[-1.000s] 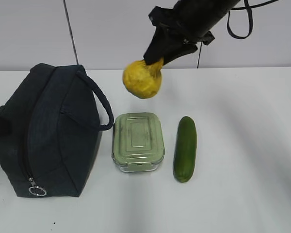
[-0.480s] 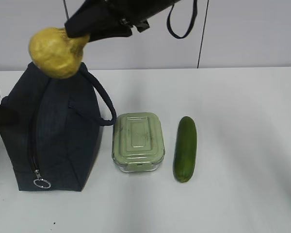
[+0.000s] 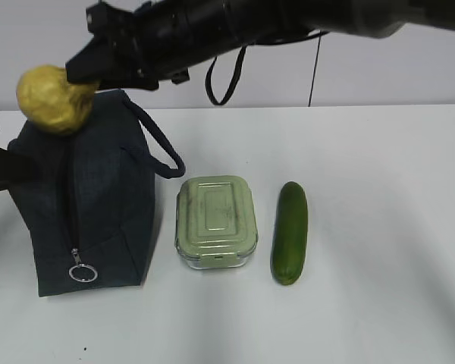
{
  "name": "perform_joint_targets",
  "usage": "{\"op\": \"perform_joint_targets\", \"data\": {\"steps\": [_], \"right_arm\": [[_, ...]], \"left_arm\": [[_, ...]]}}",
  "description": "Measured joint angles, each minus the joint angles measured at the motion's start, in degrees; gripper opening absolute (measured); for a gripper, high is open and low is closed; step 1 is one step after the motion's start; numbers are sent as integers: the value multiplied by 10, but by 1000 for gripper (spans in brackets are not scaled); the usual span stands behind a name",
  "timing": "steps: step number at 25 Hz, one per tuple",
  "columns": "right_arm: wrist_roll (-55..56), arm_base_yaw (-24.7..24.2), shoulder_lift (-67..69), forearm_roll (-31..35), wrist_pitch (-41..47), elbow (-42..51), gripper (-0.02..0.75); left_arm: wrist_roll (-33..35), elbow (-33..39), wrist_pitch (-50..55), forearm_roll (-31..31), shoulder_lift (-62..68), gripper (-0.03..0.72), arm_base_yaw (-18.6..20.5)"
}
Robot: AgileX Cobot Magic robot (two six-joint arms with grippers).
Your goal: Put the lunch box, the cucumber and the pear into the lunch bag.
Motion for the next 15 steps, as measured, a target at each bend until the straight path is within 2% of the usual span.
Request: {"op": "perform_joint_targets", "data": {"steps": [4,8,10,15], "right_arm": [[0,0,35,-33,-4,0,236],[0,0,38,-103,-38,0,253],[0,0,38,-122,-56,0,284],[-1,0,38,-131,-84,0,426]], "left_arm": [[1,0,11,0,0,-16,0],[11,0,21,3,0,-16,0],[13,0,24,5,0,-16,0],[14,0,26,8,0,-16,0]]}}
